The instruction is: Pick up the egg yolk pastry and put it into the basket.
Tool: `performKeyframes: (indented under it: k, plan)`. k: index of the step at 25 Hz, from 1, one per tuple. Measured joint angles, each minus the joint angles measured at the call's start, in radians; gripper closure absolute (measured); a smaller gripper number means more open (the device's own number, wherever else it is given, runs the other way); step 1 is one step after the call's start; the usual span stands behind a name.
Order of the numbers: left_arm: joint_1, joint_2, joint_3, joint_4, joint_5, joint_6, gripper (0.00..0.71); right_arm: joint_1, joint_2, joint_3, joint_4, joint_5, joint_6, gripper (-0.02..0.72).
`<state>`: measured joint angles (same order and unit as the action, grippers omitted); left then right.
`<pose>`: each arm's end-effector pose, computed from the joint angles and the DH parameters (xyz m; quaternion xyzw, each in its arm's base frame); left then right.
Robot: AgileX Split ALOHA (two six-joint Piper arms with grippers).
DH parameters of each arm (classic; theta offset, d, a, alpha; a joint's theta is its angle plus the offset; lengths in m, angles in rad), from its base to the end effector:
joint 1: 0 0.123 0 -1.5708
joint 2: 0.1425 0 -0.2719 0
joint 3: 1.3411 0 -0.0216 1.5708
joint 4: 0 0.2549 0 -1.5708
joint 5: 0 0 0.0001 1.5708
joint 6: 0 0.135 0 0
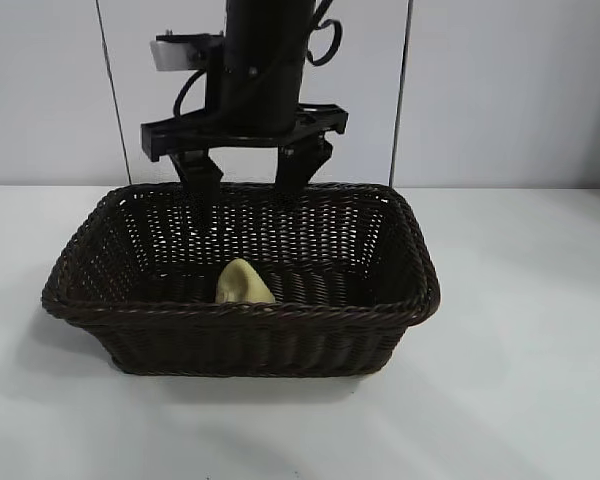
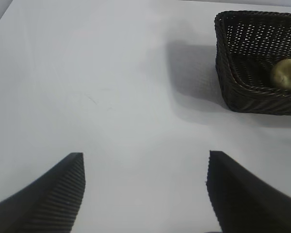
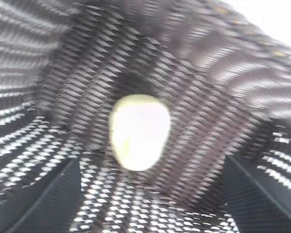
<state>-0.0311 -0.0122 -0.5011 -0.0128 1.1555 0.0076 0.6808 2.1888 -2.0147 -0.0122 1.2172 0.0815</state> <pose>0.0431 -0.0029 0.2490 0.0175 0.8736 -0.0121 0.4862 0.3730 0.3001 0.1891 -0.2938 0.9465 0.0439 0.1256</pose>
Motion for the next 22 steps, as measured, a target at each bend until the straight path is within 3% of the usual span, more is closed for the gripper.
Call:
performKeyframes:
  k: [6, 12, 16, 22]
  plan:
    - [0.0, 0.0, 0.0, 0.0, 0.0, 0.0, 0.196, 0.0, -0.002, 0.0, -0.044, 0.014, 0.013, 0.125]
    - [0.0, 0.0, 0.0, 0.0, 0.0, 0.0, 0.196, -0.01, -0.002, 0.0, -0.05, 0.014, 0.029, 0.125]
    - [0.0, 0.0, 0.0, 0.0, 0.0, 0.0, 0.196, -0.072, -0.007, 0.0, -0.05, 0.014, 0.078, 0.125]
    - [0.0, 0.0, 0.0, 0.0, 0.0, 0.0, 0.196, -0.184, -0.042, 0.0, -0.052, 0.017, 0.09, 0.125]
